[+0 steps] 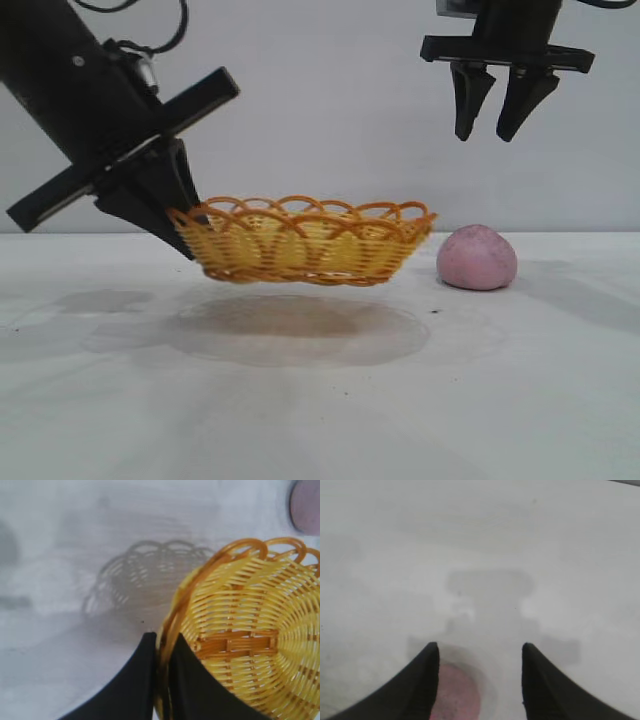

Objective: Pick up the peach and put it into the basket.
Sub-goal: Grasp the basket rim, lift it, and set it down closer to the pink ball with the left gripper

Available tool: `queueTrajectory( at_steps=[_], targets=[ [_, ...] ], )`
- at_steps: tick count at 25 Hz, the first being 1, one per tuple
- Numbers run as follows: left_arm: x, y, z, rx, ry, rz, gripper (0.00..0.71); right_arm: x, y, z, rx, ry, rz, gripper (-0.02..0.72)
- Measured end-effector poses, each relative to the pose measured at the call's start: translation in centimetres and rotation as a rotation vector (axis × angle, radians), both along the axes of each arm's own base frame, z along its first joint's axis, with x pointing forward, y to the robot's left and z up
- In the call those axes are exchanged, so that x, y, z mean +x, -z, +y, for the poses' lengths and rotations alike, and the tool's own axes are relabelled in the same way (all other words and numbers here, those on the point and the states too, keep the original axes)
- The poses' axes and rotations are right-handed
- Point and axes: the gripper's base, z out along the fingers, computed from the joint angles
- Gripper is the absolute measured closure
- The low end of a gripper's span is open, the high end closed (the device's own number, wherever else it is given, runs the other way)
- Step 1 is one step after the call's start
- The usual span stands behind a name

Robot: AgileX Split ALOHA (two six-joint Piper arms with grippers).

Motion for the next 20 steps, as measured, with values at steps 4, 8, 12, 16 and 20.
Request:
queueTrajectory(
  at_steps=[4, 8, 12, 16, 20],
  targets=[
    [0.1, 0.6, 0.0, 0.002, -0.024, 0.013, 0.71, 0.0, 0.0, 0.0, 0.0, -0.003, 0.004, 0.348],
    [0.1, 1.5, 0.0, 0.009, -0.029, 0.035, 0.71, 0.0, 0.0, 0.0, 0.001, -0.004, 0.004, 0.348],
    [0.1, 2.1, 0.0, 0.008, -0.038, 0.055, 0.71, 0.0, 0.0, 0.0, 0.001, -0.005, 0.004, 0.348],
    [0.0, 2.2, -0.1, 0.007, -0.032, 0.063, 0.639, 0.0, 0.0, 0.0, 0.001, -0.005, 0.004, 0.348],
    [-0.1, 2.2, -0.1, 0.015, -0.014, 0.063, 0.471, 0.0, 0.0, 0.0, 0.002, -0.005, 0.004, 0.348]
  ],
)
